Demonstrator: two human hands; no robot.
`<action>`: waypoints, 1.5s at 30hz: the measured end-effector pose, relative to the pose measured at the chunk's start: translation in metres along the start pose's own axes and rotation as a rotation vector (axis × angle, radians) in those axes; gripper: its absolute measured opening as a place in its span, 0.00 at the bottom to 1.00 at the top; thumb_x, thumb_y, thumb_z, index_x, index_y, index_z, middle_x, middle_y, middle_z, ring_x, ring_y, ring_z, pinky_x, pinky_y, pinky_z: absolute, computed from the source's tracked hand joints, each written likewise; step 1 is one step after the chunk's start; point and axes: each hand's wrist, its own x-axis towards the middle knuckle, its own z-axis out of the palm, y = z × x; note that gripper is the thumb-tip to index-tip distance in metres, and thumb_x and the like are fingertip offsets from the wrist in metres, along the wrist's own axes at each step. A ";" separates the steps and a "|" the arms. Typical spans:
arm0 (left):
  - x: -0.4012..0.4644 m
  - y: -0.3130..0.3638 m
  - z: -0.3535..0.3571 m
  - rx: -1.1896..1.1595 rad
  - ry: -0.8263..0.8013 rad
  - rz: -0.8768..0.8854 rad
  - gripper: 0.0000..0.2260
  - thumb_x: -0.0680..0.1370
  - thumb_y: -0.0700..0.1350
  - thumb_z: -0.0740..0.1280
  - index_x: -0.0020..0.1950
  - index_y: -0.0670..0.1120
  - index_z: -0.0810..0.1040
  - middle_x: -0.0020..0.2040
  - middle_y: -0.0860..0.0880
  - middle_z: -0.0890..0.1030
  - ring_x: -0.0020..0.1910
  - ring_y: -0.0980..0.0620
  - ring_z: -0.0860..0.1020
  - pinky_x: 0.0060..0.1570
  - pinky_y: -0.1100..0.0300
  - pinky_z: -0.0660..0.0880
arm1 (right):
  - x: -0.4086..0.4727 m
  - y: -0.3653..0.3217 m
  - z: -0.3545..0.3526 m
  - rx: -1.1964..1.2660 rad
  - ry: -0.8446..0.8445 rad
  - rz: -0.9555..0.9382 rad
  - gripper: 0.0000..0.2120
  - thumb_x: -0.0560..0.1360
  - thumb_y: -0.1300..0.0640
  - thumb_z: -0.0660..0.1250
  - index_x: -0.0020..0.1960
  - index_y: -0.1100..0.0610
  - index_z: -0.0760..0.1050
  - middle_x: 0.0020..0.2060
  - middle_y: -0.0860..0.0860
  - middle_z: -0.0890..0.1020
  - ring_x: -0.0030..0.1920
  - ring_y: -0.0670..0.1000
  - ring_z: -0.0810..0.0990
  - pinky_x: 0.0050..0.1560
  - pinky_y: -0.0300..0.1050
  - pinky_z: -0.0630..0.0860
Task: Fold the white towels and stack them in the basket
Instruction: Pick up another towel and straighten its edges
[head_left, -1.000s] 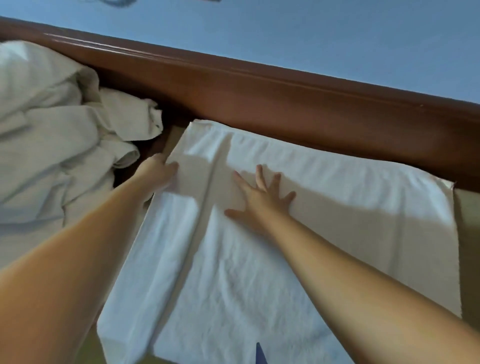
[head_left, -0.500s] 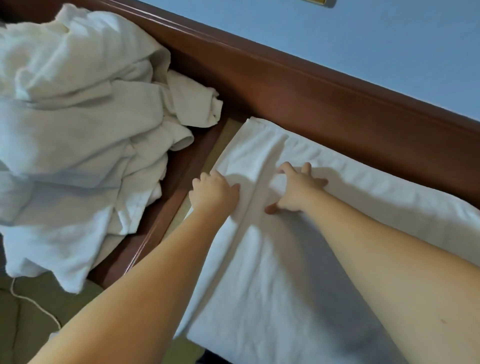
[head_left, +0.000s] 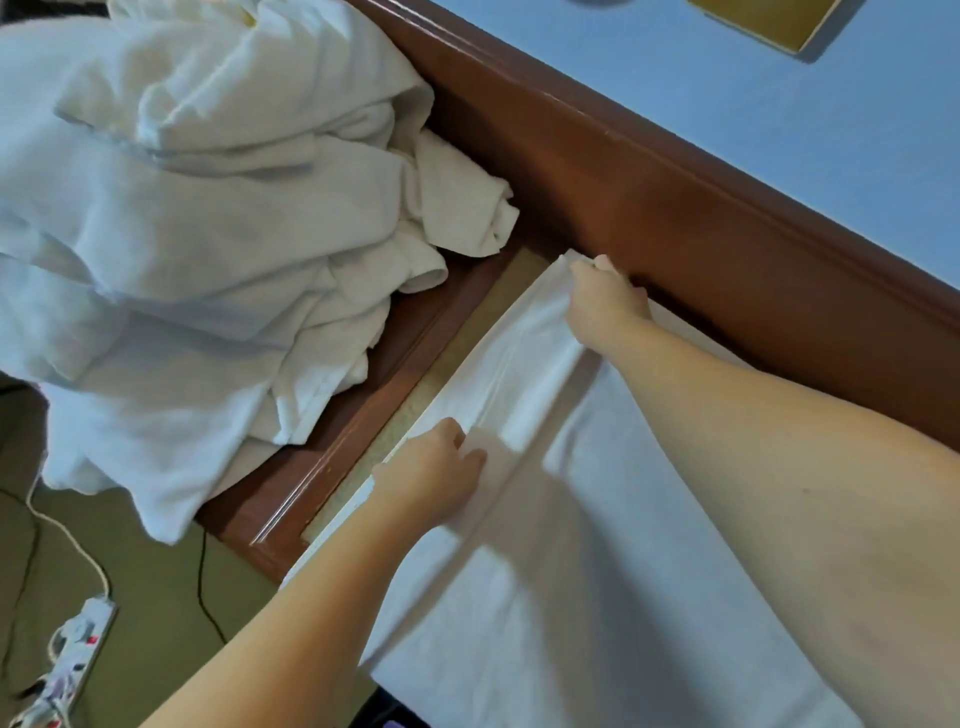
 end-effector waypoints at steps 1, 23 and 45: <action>-0.006 -0.007 0.001 -0.031 0.012 0.010 0.12 0.82 0.62 0.61 0.53 0.55 0.71 0.45 0.57 0.79 0.48 0.50 0.78 0.53 0.50 0.74 | 0.004 0.000 0.000 -0.007 0.036 0.012 0.24 0.82 0.60 0.61 0.77 0.51 0.65 0.71 0.53 0.68 0.69 0.59 0.70 0.64 0.59 0.71; -0.031 -0.065 0.006 -0.141 0.292 -0.109 0.20 0.83 0.65 0.58 0.43 0.51 0.74 0.37 0.53 0.79 0.40 0.50 0.77 0.42 0.52 0.69 | 0.034 0.007 0.008 0.192 0.273 0.139 0.15 0.84 0.49 0.65 0.61 0.60 0.75 0.57 0.59 0.82 0.57 0.62 0.81 0.54 0.57 0.79; -0.128 -0.197 0.045 -0.440 0.228 -0.142 0.22 0.78 0.68 0.63 0.41 0.50 0.70 0.34 0.52 0.74 0.32 0.54 0.71 0.34 0.55 0.67 | -0.035 -0.043 0.037 0.023 0.067 -0.107 0.21 0.84 0.57 0.57 0.75 0.60 0.68 0.72 0.61 0.69 0.69 0.64 0.70 0.68 0.57 0.69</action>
